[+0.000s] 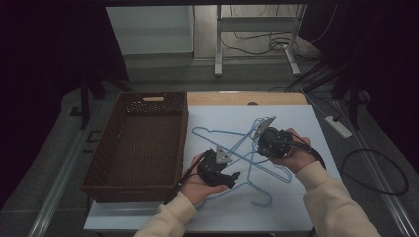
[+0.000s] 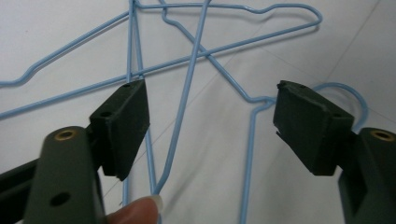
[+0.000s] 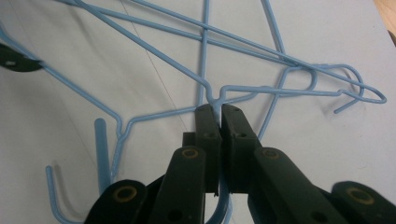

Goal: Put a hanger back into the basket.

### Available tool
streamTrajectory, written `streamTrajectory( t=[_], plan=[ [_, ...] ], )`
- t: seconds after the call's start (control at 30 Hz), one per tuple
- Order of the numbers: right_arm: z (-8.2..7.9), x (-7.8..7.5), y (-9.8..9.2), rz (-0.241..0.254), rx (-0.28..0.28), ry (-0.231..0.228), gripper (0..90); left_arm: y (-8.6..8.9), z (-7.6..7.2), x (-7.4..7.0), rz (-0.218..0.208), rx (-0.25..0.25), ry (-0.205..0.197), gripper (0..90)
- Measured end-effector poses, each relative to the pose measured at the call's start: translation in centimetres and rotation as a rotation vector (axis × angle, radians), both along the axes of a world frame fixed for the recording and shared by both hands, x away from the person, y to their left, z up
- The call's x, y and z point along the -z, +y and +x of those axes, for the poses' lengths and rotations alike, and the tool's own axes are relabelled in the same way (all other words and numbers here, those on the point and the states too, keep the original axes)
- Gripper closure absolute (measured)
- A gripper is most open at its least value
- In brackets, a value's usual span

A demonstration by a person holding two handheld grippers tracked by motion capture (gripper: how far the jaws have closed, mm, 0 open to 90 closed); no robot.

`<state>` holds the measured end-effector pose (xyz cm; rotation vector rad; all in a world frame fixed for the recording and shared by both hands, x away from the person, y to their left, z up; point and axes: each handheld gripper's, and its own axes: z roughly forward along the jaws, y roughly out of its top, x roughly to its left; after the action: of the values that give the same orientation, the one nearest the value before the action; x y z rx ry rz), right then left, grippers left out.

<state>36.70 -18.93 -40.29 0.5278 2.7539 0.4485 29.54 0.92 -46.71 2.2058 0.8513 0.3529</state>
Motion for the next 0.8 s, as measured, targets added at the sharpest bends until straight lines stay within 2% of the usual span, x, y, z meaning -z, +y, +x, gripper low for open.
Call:
streamTrajectory(
  t=[0.3, 0.5, 0.53, 0.6, 0.73, 0.8],
  plan=[
    [0.0, 0.0, 0.0, 0.001, -0.001, 0.002, 86.2, -1.0, 1.9, 2.0, 0.044, -0.013, 0.023, 40.5],
    [0.1, 0.0, 0.1, 0.003, -0.007, -0.002, 86.2, -1.6, 2.8, 2.8, 0.071, -0.012, 0.024, 65.0],
    [0.1, 0.0, 0.2, 0.004, -0.008, 0.001, 86.2, -1.7, 2.9, 2.9, 0.081, -0.001, 0.019, 65.0],
    [0.2, -0.1, 0.2, 0.009, -0.013, 0.000, 86.1, -1.6, 3.0, 2.9, 0.087, -0.002, 0.010, 79.4],
    [0.2, -0.1, 0.1, 0.024, -0.012, -0.003, 86.0, -1.5, 3.1, 3.0, 0.094, 0.011, 0.000, 83.2],
    [0.2, -0.1, 0.1, 0.029, -0.010, -0.004, 85.9, -1.5, 3.0, 3.0, 0.110, 0.024, -0.022, 83.6]
  ],
)
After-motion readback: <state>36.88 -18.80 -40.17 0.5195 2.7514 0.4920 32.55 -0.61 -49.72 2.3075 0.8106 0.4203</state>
